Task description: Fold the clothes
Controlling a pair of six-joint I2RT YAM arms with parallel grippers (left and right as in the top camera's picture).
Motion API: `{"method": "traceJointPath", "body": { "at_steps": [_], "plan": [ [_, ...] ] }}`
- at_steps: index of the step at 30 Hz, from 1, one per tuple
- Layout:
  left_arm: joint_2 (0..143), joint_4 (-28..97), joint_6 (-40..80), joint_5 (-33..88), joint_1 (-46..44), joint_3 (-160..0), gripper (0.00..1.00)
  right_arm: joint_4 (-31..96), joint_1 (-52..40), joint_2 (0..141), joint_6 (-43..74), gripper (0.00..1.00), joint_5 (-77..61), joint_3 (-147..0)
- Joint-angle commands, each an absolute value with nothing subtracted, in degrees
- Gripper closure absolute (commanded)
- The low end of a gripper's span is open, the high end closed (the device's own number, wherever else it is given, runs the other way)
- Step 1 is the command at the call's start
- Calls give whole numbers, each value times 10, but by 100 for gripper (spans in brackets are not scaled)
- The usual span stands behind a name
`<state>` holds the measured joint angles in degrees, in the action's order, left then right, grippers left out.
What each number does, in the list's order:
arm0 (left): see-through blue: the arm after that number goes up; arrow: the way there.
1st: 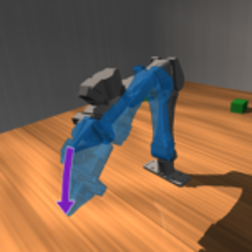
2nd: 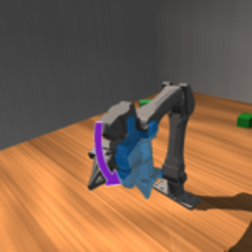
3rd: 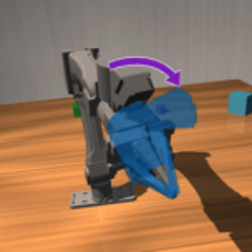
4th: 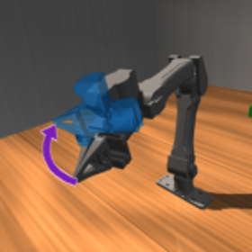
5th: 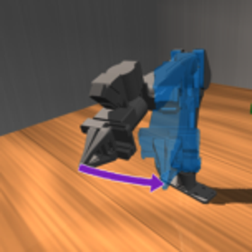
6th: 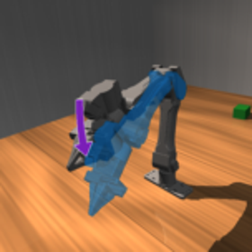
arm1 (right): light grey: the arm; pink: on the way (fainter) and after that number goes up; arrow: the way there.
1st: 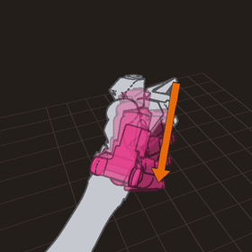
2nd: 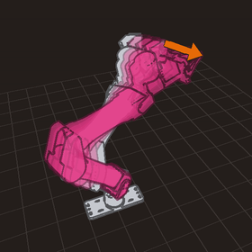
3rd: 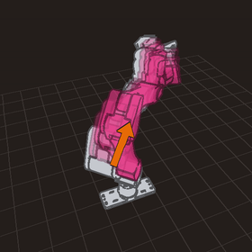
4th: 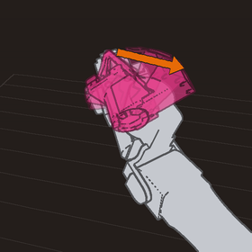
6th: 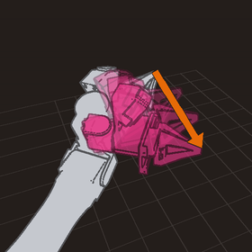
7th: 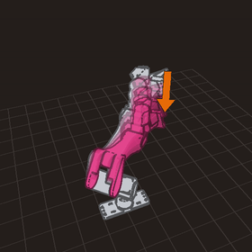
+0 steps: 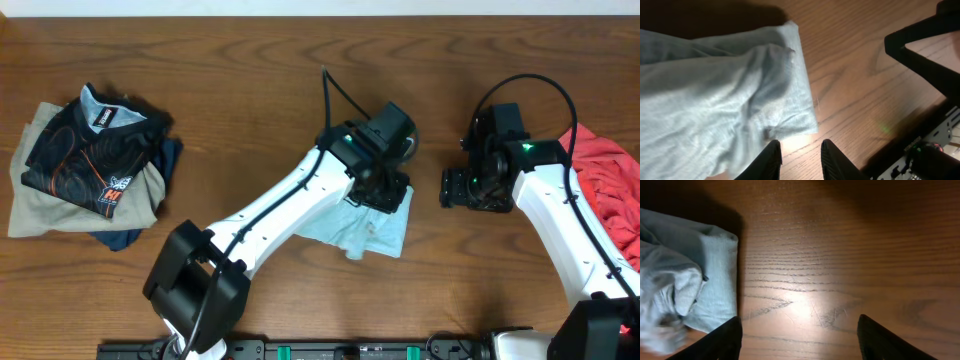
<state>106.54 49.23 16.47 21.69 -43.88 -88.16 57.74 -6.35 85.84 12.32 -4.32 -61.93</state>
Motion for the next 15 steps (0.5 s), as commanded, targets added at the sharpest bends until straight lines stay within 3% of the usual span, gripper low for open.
{"method": "traceJointPath", "body": {
  "at_steps": [1, 9, 15],
  "plan": [
    [1033, 498, 127, 239, -392, -890, 71, 573, -57, 855, 97, 27, -66, -624],
    [1006, 540, 127, 201, -233, -889, 66, 552, -70, 856, -24, 28, -274, -623],
    [1018, 568, 128, 201, -146, -888, 60, 512, -118, 868, 14, 27, -261, -598]
  ]
}}
